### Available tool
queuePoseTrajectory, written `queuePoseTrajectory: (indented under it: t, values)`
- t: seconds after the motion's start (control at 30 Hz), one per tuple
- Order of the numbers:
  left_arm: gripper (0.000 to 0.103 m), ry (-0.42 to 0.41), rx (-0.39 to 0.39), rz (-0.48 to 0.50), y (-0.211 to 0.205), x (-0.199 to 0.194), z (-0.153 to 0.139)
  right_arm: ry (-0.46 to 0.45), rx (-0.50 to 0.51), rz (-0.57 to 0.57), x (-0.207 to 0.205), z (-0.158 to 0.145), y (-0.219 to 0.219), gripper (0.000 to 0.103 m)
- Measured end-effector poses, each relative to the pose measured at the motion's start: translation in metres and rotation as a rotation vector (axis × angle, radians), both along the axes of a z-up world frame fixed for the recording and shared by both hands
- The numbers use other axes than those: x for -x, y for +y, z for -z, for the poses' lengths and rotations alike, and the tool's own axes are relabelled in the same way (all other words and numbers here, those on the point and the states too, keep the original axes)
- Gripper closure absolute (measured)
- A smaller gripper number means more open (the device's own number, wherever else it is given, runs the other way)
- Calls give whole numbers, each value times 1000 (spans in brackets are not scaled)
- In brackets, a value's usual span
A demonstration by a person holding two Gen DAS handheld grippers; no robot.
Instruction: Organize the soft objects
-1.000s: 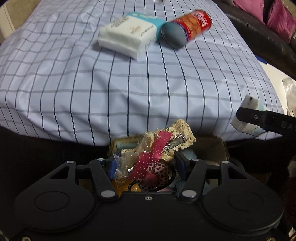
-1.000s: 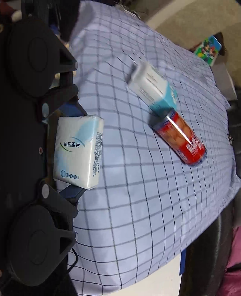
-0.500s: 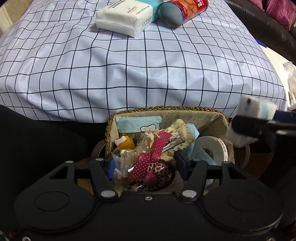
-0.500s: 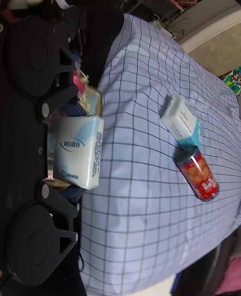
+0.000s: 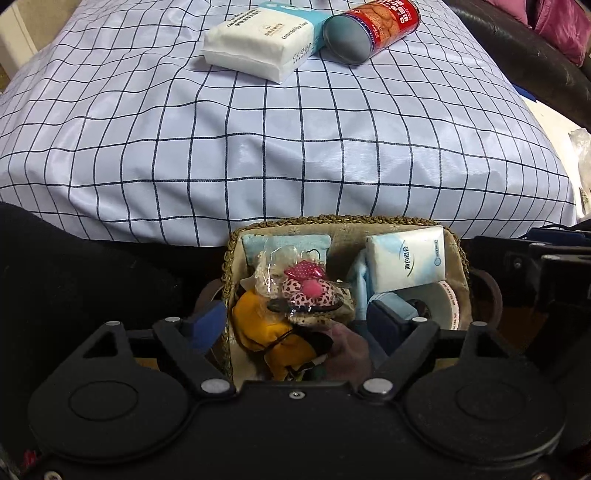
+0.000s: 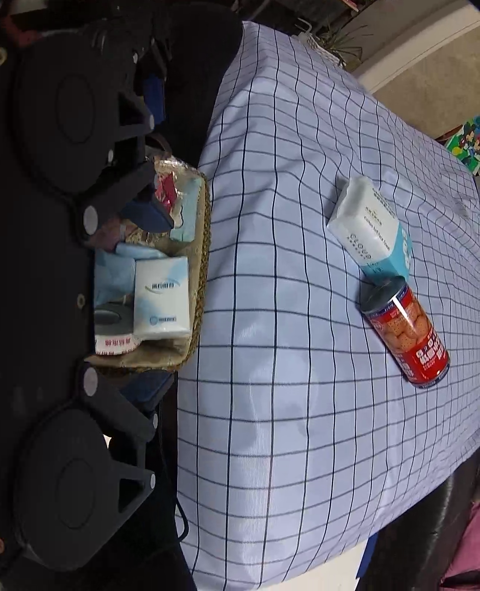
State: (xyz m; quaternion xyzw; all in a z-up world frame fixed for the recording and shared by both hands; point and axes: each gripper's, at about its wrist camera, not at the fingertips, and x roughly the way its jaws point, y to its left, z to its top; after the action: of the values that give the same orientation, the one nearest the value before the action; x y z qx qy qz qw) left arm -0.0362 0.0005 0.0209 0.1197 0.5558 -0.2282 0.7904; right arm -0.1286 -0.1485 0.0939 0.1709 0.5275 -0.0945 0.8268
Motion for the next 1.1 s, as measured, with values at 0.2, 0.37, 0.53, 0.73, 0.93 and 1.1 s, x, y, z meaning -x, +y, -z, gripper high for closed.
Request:
queuePoseTrajectory:
  t: [0.2,0.37,0.53,0.73,0.93,1.1]
  values:
    - [23,-7,-14,-2,-1,3,0,11,8,16,5,-1,0,19]
    - [22,-25,-23,-12,1,5,-2,18,12,34,9,-2,1,16]
    - [20,-48,-32,-30,3,7,-5,34,27,44,12,-1,2,11]
    - [16,-72,-37,-39,5,13,-8,52,23,51,16,2,2,9]
    - [11,-87,-45,-45,5,16,-10,67,26,61,18,5,2,8]
    - [11,-98,-60,-54,5,17,-12,78,25,61,19,8,2,8]
